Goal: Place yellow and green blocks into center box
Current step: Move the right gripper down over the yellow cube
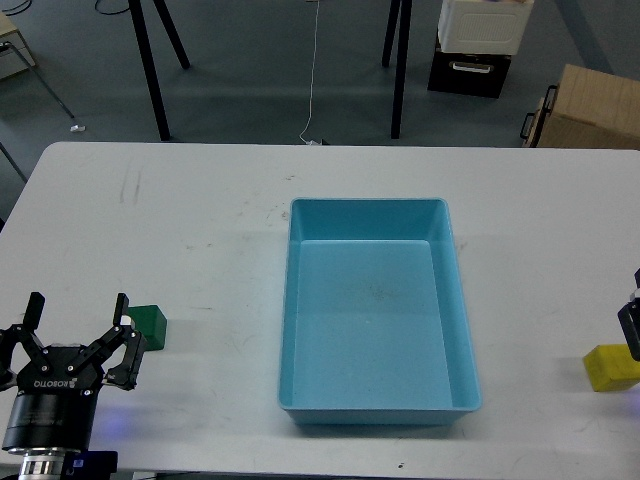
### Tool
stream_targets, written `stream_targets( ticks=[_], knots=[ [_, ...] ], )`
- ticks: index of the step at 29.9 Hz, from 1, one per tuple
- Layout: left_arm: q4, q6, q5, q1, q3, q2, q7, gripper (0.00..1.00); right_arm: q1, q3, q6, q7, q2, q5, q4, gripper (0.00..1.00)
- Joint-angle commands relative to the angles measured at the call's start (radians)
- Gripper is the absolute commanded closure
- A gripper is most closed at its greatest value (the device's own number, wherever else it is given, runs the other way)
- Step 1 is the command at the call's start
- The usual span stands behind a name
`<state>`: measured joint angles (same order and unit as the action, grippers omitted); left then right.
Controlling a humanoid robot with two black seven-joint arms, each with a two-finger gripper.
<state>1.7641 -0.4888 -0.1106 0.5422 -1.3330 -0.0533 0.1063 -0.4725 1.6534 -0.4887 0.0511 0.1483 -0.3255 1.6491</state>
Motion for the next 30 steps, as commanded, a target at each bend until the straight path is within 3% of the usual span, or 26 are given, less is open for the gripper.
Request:
stream_targets(
  ticks=[1,6,12,17,20,25,30],
  knots=[
    [0.0,0.0,0.002,-0.001,-0.002,0.004,0.004,0.0,0.022,0.002,0.013,-0.004,0.008,0.002,-0.002,0.0],
    [0.0,0.0,0.002,-0.011,-0.002,0.001,0.007,0.0,0.087,0.002,0.162,-0.02,0.138,0.046,-0.006,0.0],
    [-0.002,0.0,0.0,-0.039,0.0,0.001,0.003,0.0,0.224,-0.038,0.219,-0.146,0.494,0.177,-0.011,0.0],
    [-0.002,0.0,0.0,-0.077,0.0,0.001,-0.002,0.0,0.4,-0.182,0.222,-0.22,0.72,0.353,-0.046,0.0],
    [-0.002,0.0,0.0,-0.094,0.001,0.001,-0.004,0.0,0.593,-0.357,0.223,-0.279,0.824,0.497,-0.069,0.0],
    [-0.005,0.0,0.0,-0.123,0.001,0.003,-0.004,0.0,1.065,-0.861,0.222,-0.388,0.881,0.753,-0.138,0.0],
    [-0.008,0.0,0.0,-0.162,0.001,0.009,-0.004,0.0,1.516,-1.38,0.208,-0.418,0.875,0.97,-0.192,0.0]
  ],
)
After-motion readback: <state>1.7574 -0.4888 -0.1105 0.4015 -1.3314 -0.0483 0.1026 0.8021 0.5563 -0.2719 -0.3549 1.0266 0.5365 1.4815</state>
